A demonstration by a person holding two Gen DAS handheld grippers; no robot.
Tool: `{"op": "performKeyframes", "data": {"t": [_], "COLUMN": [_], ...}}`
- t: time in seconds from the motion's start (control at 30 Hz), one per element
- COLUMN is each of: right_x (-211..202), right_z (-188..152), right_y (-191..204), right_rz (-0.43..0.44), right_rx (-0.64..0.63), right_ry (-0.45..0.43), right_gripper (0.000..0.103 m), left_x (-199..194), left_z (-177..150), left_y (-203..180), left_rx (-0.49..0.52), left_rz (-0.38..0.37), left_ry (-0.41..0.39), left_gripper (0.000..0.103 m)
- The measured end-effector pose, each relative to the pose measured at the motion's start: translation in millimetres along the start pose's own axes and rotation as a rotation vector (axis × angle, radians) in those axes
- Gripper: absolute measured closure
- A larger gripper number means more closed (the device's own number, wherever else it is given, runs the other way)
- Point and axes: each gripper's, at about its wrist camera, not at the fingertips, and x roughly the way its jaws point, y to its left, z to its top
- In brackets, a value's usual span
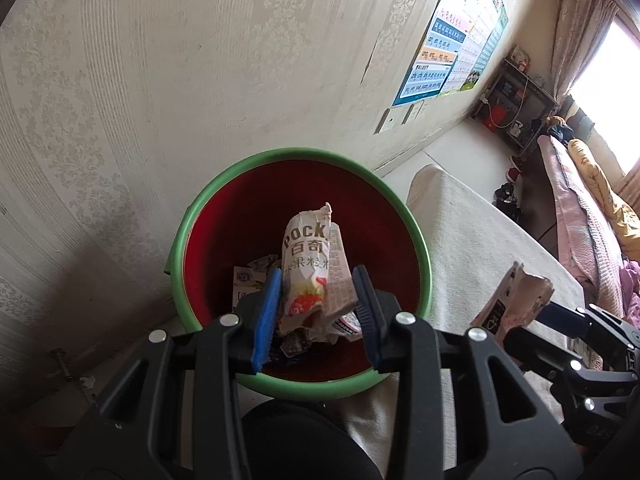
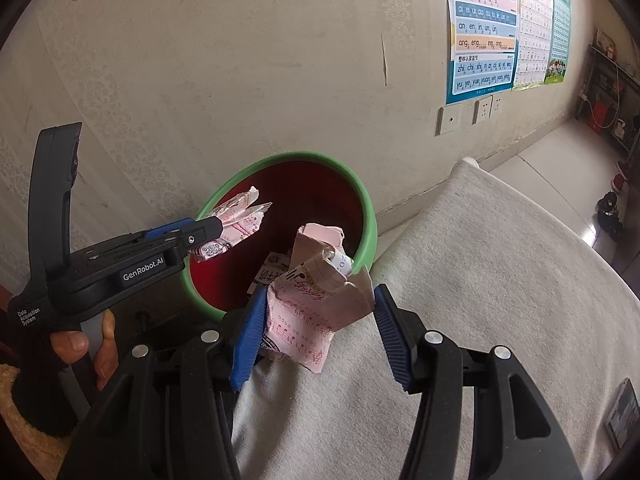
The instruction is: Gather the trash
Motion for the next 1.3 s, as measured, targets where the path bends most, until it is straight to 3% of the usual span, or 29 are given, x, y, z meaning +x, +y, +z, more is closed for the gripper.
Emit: {"op": "performKeyframes", "data": {"t": [0.23,0.43,0.6,0.77,0.93,1.07,1.2,1.3], "right_x": [7.5,8.2,-3.4,-33.3,-79.5,-124.3,-153.4,-159.3], "right_z": [18.0,29.7,19.7,-3.6,-28.7,-50.2,-77.2,-86.9], "right_y": [10.9,16.1,-2.9,-39.4,-76.8,-92.7,-95.4,-107.0], "right_rz": [0.007,0.016,0.015,-0.042,-0.130,-0.198,-0.291,-0.307], "right_rx": [-0.023,-0.033,0.033,0.122,0.196,0.185,0.083,0.110], "right_ry": [-0.019,-0.056,-0.069,-0.126,-0.245,-0.411,-0.601,-0.619], "right_gripper": [0.051,0.042,0.042,0.032,0.020,0.006,0.006,0.006], "left_x": [3.1,3.2,2.3,-10.0,-19.4,-31.4,-57.0,-75.0], "left_z": [1.2,0.5,-4.8,-10.3,-20.1,-27.9,-34.3,-38.8], "left_y": [0.5,13.6,11.2,-14.8,-62.7,-101.4,-140.0,-164.5], "left_rx": [-0.003,-0.064,-0.065,-0.019,0.056,0.102,0.194,0.247], "left_rz": [0.010,0.049,0.060,0.055,-0.010,-0.082,-0.110,-0.064], "left_ry": [0.003,0.003,0.003,-0.067,-0.128,-0.172,-0.303,-0.424], "left_gripper": [0.068,0.051,0.050,0.042,0.024,0.015,0.005,0.005]}}
